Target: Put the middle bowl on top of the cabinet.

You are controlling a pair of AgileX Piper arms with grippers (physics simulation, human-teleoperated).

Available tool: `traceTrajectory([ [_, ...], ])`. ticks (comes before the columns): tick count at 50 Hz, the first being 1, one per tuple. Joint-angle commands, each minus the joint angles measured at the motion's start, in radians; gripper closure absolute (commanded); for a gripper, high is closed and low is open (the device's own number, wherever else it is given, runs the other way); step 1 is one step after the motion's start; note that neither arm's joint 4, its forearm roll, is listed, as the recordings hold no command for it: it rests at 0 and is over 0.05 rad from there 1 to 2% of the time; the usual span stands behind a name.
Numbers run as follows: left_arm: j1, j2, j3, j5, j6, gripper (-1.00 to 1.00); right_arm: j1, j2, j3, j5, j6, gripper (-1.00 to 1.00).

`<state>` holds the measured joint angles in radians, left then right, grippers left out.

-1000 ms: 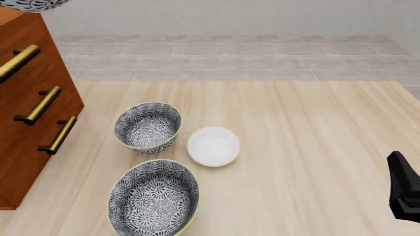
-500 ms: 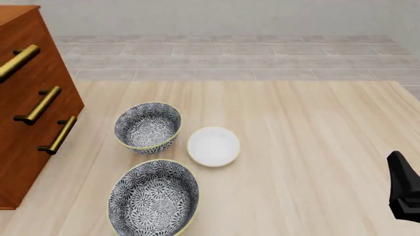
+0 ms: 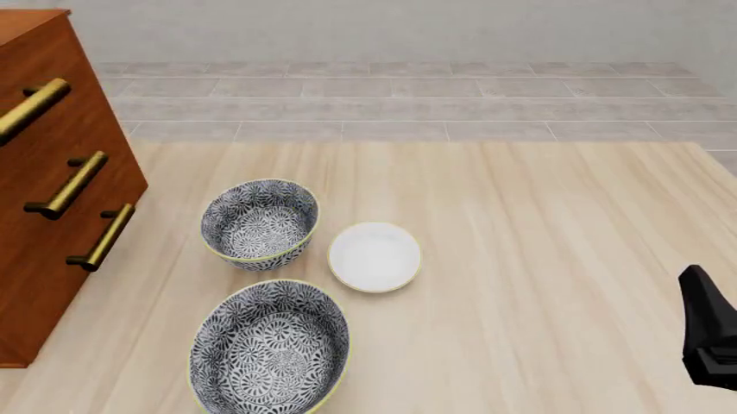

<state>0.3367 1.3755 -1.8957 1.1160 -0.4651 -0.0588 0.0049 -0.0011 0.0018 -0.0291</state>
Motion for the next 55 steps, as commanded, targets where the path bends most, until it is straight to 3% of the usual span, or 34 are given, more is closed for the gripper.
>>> traceTrajectory([
  [1, 0.038, 0.023, -0.011, -0.005, -0.04, 1.0, 0.001, 0.001, 0.0, 0.0, -0.002, -1.0],
  [34, 0.153, 0.04, 0.038, -0.027, -0.084, 1.0, 0.007, 0.005, 0.0, -0.003, -0.006, -1.0],
  [55, 0.202, 0.054, 0.094, -0.05, -0.152, 1.0, 0.005, 0.0, 0.0, 0.002, -0.006, -1.0],
])
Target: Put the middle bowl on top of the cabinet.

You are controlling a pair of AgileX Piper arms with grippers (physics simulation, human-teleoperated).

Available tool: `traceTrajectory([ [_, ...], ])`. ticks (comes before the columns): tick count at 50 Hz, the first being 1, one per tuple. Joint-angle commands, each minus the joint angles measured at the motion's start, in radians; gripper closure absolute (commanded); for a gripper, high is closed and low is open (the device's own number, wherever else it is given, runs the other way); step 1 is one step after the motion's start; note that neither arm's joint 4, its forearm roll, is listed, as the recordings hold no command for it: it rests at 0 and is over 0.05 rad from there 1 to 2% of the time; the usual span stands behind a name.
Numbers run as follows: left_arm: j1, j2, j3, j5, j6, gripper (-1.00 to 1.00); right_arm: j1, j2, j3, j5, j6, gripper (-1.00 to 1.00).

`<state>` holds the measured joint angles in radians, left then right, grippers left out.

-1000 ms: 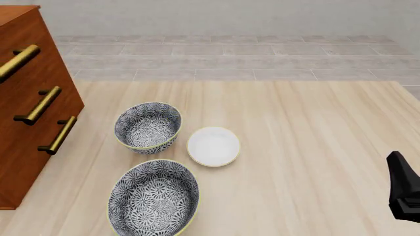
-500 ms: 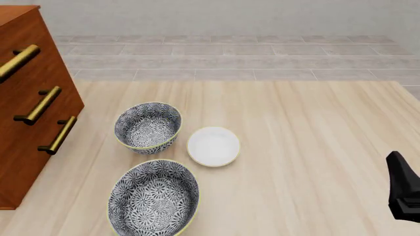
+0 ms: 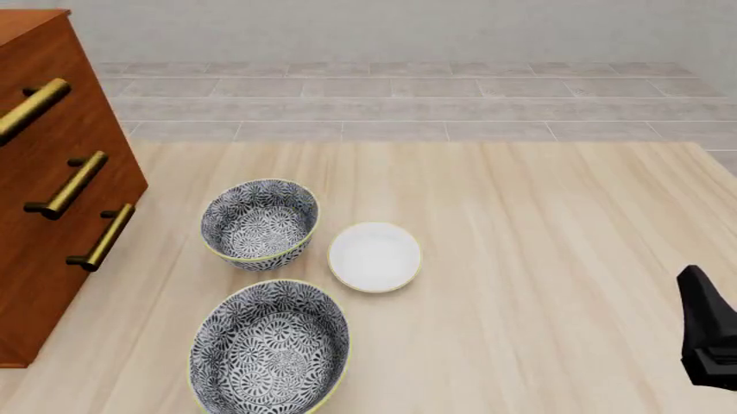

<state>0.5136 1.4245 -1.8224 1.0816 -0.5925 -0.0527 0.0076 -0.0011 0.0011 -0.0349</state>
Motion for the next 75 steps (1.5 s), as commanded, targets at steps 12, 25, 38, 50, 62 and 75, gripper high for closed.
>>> traceTrajectory([
  [12, 0.041, 0.017, 0.08, -0.048, -0.072, 1.0, 0.001, -0.002, 0.0, 0.002, 0.0, -1.0],
  [25, 0.083, 0.031, 0.101, -0.064, -0.078, 1.0, 0.001, 0.0, 0.0, 0.0, 0.0, -1.0],
  [38, 0.101, 0.047, 0.117, -0.081, -0.071, 1.0, 0.001, 0.004, 0.0, -0.004, 0.001, -1.0],
  [50, 0.108, 0.052, 0.114, -0.094, -0.06, 1.0, 0.002, 0.008, 0.0, -0.006, 0.0, -1.0],
  [62, 0.077, 0.026, 0.118, -0.112, -0.074, -1.0, 0.002, 0.003, 0.0, -0.002, -0.001, -1.0],
  [75, 0.065, -0.022, 0.129, -0.113, -0.095, -1.0, 0.002, -0.001, 0.0, 0.001, -0.001, -1.0],
])
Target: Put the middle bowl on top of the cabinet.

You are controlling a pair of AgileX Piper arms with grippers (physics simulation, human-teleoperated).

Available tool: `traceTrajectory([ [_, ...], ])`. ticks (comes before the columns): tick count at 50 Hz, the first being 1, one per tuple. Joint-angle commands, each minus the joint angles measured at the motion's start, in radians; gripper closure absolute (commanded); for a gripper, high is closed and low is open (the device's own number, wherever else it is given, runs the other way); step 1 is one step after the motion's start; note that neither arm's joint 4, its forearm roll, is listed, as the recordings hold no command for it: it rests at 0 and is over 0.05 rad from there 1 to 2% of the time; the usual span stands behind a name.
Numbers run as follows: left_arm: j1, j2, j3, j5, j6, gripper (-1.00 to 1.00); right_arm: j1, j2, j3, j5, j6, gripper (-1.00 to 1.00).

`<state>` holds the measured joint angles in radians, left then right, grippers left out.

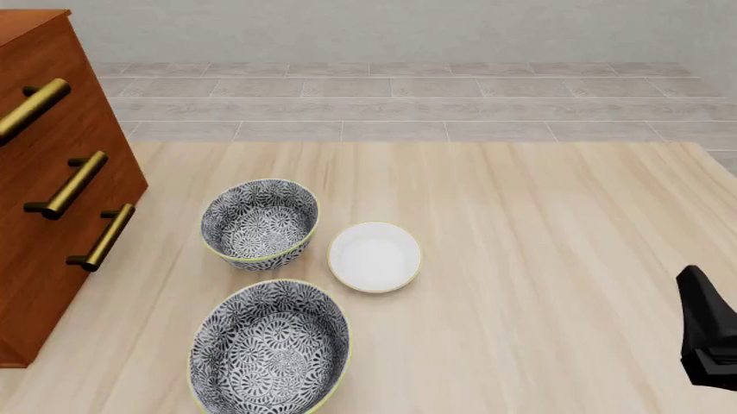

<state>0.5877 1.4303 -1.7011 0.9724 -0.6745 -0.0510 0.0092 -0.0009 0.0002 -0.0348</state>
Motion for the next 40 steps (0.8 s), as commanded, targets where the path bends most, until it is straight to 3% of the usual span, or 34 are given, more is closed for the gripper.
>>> traceTrajectory([
  [1, -0.01, -0.035, 0.012, -0.007, -0.017, -1.0, 0.0, -0.001, 0.0, 0.001, -0.001, -1.0],
  [40, -0.032, -0.215, 0.051, -0.014, -0.023, -1.0, -0.003, -0.003, 0.0, 0.003, -0.002, -1.0],
])
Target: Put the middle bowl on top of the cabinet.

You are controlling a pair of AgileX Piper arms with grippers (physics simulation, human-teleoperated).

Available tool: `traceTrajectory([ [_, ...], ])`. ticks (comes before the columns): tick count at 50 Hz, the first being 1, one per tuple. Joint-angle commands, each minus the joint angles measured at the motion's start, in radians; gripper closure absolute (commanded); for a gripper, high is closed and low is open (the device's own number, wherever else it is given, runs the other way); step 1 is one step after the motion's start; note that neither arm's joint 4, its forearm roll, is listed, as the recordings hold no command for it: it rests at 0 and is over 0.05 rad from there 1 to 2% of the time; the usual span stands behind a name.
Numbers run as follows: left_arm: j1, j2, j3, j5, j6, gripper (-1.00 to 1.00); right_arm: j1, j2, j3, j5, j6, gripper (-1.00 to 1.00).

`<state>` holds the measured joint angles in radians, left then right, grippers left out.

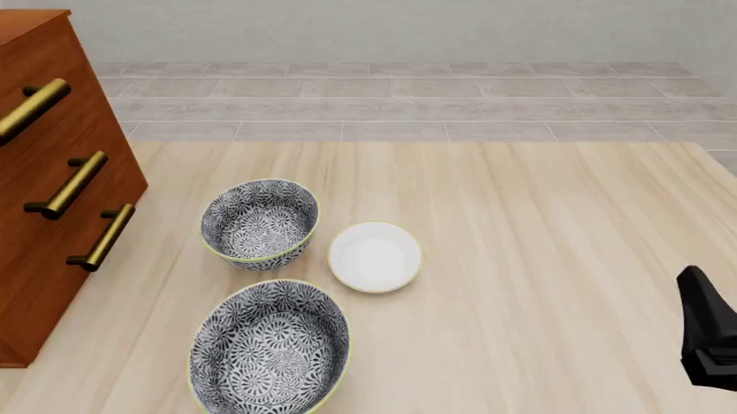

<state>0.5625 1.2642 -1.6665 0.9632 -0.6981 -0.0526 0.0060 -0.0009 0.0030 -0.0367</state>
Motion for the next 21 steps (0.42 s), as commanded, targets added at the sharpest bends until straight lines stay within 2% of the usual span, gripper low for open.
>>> traceTrajectory([
  [1, -0.007, -0.056, 0.012, -0.003, 0.004, -1.0, -0.001, 0.001, 0.0, -0.001, -0.001, -1.0],
  [21, -0.047, -0.139, 0.045, -0.008, -0.005, -1.0, -0.003, -0.002, 0.0, 0.001, -0.001, -1.0],
])
